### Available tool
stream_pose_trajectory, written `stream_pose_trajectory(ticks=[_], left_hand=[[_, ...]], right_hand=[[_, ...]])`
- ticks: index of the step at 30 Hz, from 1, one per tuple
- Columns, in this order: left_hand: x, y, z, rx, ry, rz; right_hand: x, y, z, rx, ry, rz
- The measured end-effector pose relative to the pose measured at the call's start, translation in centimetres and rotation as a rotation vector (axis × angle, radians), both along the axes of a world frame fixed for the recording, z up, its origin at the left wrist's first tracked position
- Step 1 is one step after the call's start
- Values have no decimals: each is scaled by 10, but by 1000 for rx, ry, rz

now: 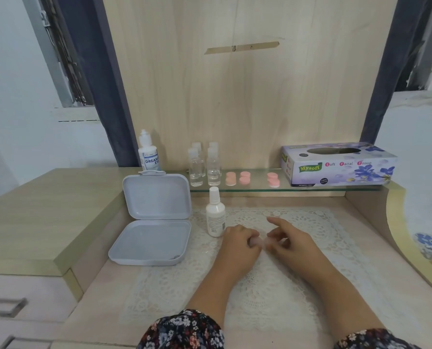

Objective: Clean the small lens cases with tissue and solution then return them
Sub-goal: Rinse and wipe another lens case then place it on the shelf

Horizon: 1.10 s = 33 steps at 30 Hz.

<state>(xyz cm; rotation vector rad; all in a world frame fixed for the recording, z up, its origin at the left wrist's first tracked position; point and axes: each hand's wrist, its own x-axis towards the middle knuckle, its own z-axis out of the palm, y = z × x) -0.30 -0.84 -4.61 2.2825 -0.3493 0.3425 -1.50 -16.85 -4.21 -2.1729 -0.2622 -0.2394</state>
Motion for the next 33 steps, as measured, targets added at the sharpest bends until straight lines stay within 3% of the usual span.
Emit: stream_pose_trajectory(ticks=[33], left_hand=[[0,1,-2,10,11,-8]], right_hand=[[5,-3,-7,-102,1,-53]])
